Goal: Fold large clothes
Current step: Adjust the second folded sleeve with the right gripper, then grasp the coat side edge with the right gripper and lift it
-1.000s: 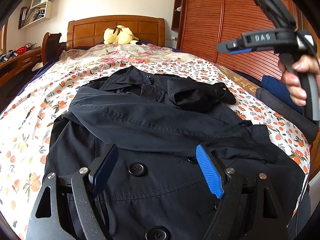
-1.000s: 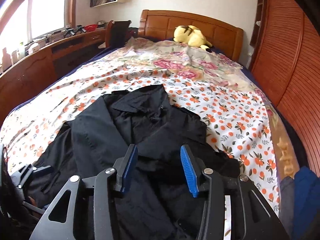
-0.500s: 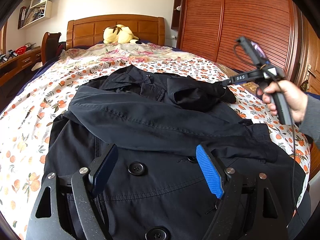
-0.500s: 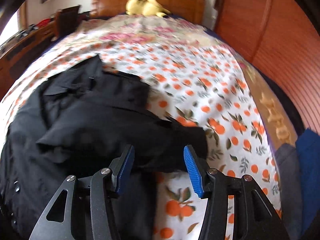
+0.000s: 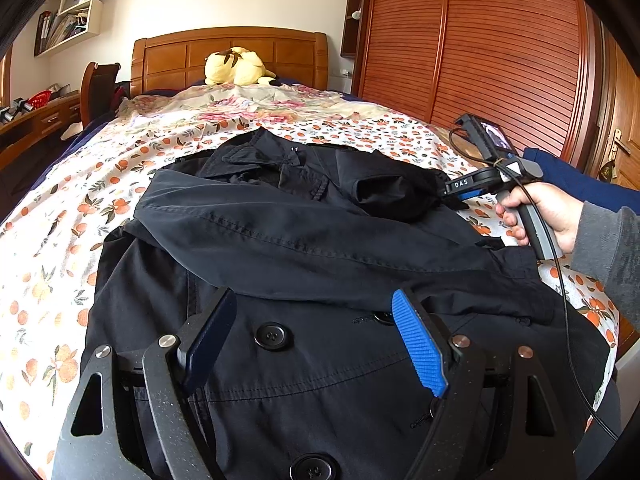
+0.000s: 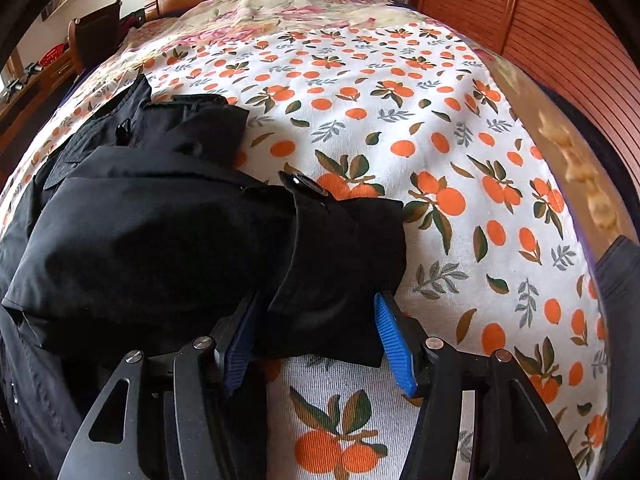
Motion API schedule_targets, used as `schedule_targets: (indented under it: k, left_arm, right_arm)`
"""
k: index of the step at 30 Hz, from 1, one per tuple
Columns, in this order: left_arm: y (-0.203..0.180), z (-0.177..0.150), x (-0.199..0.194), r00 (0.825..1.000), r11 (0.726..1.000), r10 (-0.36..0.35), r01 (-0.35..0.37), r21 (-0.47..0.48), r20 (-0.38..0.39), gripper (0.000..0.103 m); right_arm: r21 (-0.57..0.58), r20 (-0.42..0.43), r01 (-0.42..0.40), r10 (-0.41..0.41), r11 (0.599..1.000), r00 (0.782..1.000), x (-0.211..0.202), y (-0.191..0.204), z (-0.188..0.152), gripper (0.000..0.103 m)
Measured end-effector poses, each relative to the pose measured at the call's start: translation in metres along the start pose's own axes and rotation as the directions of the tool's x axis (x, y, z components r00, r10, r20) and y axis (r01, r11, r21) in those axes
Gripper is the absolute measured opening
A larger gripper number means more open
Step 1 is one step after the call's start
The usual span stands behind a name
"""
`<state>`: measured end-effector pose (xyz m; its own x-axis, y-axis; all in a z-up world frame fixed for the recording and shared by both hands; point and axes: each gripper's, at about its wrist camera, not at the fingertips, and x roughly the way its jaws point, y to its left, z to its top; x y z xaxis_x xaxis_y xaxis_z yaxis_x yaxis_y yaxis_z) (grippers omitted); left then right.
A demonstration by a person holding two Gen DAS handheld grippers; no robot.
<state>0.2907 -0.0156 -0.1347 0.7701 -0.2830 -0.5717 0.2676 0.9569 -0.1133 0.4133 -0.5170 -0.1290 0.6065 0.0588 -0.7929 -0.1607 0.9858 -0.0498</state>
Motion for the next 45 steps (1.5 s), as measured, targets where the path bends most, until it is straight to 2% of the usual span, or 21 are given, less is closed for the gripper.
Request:
schedule_targets:
  k: [1,3,5,7,10,16,23,28,35,41,42,45]
  left_arm:
    - [0.0,0.0,0.0,1.0,1.0,0.001,-0.001,0.001,0.0,0.081]
    - [0.0,0.0,0.0,1.0,1.0,0.002,-0.002,0.001,0.001,0.081]
    - [0.0,0.0,-0.001,1.0,1.0,0.003,-0.003,0.003,0.002,0.081]
    - [0.0,0.0,-0.002,1.0,1.0,0.004,-0.004,0.005,0.005,0.081]
    - [-0.001,0.001,-0.005,1.0,1.0,0.006,-0.006,0.011,0.013,0.081]
    - [0.001,0.0,-0.019,0.999,0.999,0.023,-0.024,0.025,0.029,0.081]
    - [0.006,-0.003,-0.043,0.997,0.997,0.055,-0.057,0.043,0.054,0.081]
    - [0.017,-0.007,-0.063,0.993,0.996,0.085,-0.087,0.024,0.086,0.081]
    - [0.04,-0.019,-0.087,0.986,0.991,0.134,-0.134,0.002,0.095,0.081]
    - [0.057,-0.033,-0.104,0.981,0.986,0.166,-0.166,-0.012,0.095,0.081]
    - [0.059,-0.035,-0.106,0.981,0.985,0.17,-0.169,-0.014,0.097,0.081]
    - [0.064,-0.038,-0.112,0.979,0.984,0.177,-0.175,-0.024,0.1,0.081]
  right_arm:
    - [-0.013,0.001,0.005,-0.005,1.0,1.0,0.002,0.0,0.001,0.059]
    - [-0.053,0.003,0.018,-0.018,0.998,1.0,0.002,0.006,0.001,0.05]
    - [-0.103,0.011,0.022,-0.021,0.994,1.0,0.003,0.009,-0.002,0.03]
    - [-0.142,0.028,0.045,-0.041,0.989,0.999,-0.004,0.014,-0.005,0.018]
    - [-0.175,0.091,0.104,-0.089,0.979,0.992,-0.025,0.017,-0.008,0.012]
    - [-0.197,0.241,0.149,-0.099,0.969,0.965,-0.098,0.033,-0.009,0.01]
    - [-0.276,0.367,0.149,-0.039,0.949,0.929,-0.184,0.063,-0.032,0.009]
    - [-0.345,0.422,0.111,0.048,0.932,0.905,-0.229,0.092,-0.059,0.009]
    - [-0.478,0.438,0.047,0.191,0.877,0.878,-0.275,0.146,-0.104,0.009]
    - [-0.561,0.387,-0.022,0.286,0.827,0.877,-0.291,0.172,-0.131,0.009]
    - [-0.569,0.377,-0.036,0.299,0.822,0.877,-0.293,0.172,-0.131,0.01]
    - [-0.572,0.36,-0.068,0.325,0.817,0.875,-0.302,0.172,-0.137,0.024]
